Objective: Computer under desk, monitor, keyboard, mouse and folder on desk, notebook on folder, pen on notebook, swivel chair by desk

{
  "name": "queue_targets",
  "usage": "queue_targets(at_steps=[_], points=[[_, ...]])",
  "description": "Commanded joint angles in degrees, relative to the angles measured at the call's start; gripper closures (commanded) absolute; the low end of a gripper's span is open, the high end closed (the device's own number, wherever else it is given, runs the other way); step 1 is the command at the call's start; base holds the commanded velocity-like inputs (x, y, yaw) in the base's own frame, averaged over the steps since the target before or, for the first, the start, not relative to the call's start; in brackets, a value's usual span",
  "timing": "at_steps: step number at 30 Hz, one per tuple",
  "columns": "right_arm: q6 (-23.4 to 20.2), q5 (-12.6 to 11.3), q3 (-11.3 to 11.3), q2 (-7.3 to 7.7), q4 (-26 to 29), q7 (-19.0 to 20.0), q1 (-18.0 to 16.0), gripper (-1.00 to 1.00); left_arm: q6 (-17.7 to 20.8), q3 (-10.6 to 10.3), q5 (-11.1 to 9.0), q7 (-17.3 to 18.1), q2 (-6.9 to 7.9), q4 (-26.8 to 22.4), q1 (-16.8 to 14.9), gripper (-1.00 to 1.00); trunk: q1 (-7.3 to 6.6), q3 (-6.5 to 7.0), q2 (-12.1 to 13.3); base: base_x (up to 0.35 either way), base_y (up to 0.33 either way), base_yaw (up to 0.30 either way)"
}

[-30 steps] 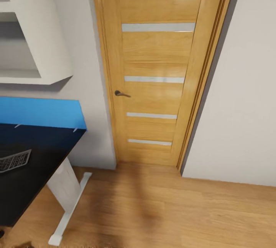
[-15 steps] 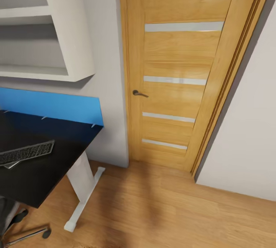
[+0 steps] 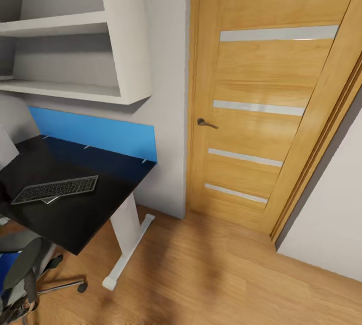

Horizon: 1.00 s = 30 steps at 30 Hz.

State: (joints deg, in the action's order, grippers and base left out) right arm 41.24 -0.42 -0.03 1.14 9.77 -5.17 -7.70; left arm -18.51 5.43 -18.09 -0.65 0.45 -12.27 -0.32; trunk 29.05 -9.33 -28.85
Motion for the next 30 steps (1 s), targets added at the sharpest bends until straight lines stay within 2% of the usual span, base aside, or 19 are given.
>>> queue_targets(at_steps=[1,14,30], points=[[0.14,-0.02,0.03,0.0,-0.02,-0.1,-0.03,-1.0,-0.08,0.22,0.16,-0.06,-0.02,0.59,-0.04,-1.0,0.02,-0.09,-0.09,0.0,0.0,0.286],[0.03,-0.1,0.03,-0.05,-0.09,-0.1,-0.03,-1.0,0.03,0.2,0.16,-0.06,-0.07,7.02,-0.04,-1.0,0.02,-0.09,-0.09,0.0,0.0,0.286],[0.45,-0.2,0.02,-0.08,-0.1,-0.1,-0.03,-1.0,0.23,0.21,0.09,0.05,-0.31,7.69,-0.04,-1.0,0.02,-0.09,-0.09,0.0,0.0,0.286]])
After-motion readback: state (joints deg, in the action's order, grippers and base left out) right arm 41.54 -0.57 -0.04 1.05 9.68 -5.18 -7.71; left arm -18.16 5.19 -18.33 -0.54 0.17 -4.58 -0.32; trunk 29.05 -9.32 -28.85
